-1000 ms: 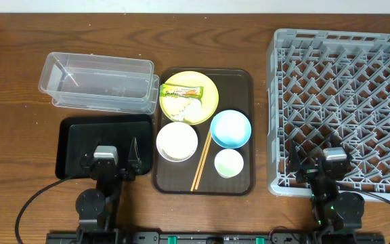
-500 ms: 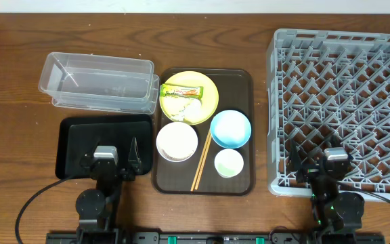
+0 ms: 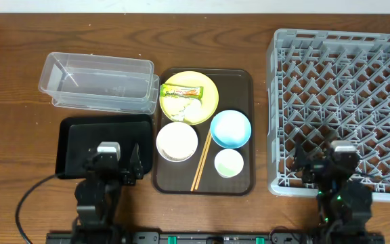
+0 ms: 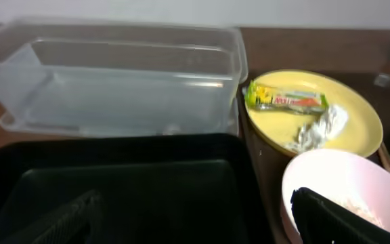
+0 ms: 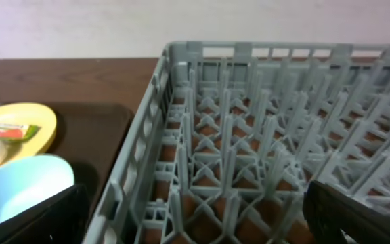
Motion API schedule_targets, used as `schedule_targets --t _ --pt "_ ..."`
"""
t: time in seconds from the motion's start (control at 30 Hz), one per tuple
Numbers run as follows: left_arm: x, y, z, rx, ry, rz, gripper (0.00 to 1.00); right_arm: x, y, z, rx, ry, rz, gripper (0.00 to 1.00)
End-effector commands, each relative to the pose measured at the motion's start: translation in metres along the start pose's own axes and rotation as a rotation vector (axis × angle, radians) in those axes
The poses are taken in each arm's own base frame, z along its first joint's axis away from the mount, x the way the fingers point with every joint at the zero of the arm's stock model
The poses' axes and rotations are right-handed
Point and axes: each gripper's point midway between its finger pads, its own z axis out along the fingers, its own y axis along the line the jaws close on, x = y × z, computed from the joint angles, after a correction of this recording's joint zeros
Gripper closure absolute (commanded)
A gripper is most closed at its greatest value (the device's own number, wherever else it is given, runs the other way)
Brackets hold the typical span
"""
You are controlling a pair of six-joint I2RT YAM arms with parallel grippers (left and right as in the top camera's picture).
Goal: Sort waste into correct bins and load items into the dishwasher rack
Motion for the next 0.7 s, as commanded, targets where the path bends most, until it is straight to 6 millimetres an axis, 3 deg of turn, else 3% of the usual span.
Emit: schedule_targets --t 0.0,0.17,0.37,0.67 --pt "-0.035 -0.007 -0.006 0.030 0.016 -0.009 0.09 -0.024 -0.006 0.000 0.041 0.040 0.017 0.01" --pt "-0.053 -0.025 0.002 0.125 0.237 -0.035 0.09 -0.025 -0.005 0.011 0.045 0.232 0.011 0.01" --pt "-0.058 -0.032 -0.001 0.144 0.566 -0.084 0.09 -0.021 -0.005 0.022 0.057 0.443 0.005 0.01" --pt "-0.033 -0.031 0.004 0.131 0.789 -0.114 0.09 -0.020 0.000 0.034 0.031 0.501 0.011 0.01"
